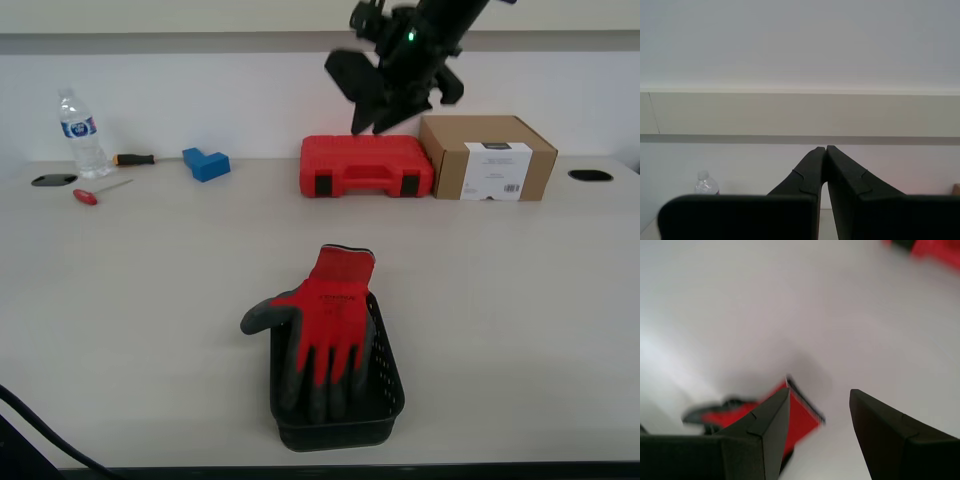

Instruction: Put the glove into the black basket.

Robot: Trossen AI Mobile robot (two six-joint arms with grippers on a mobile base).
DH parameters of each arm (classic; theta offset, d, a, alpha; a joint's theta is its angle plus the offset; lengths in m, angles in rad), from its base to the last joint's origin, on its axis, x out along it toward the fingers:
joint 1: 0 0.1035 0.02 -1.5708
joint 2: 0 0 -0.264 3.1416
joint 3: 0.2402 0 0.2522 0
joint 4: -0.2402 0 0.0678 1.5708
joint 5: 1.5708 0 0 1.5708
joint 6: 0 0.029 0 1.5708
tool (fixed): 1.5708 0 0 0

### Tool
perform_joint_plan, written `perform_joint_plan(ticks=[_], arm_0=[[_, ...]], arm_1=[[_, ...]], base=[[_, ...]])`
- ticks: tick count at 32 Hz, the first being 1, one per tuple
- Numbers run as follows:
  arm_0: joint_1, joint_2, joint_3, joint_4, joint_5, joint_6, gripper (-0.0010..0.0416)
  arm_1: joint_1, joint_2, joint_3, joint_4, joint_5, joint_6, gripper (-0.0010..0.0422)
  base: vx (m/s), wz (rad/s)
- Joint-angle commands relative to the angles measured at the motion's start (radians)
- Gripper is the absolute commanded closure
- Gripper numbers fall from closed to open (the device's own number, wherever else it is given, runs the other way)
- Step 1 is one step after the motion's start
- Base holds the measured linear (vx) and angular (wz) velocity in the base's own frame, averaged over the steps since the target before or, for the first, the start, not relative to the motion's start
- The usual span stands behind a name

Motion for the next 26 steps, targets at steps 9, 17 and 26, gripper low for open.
perform_joint_plan(ticks=[9,17,26], arm_0=[[-0.028,-0.027,-0.001,-0.013,0.021,-0.003,0.0249],[-0.028,-0.027,-0.001,-0.007,0.021,-0.003,0.0248],[-0.028,-0.027,-0.001,-0.007,0.021,-0.002,0.0247]], arm_1=[[0.0,0.0,0.0,0.003,0.0,0.0,0.0412],[0.0,0.0,0.0,0.003,0.0,0.0,0.0412],[0.0,0.0,0.0,0.003,0.0,0.0,0.0412]], base=[[0.0,0.0],[0.0,0.0],[0.0,0.0]])
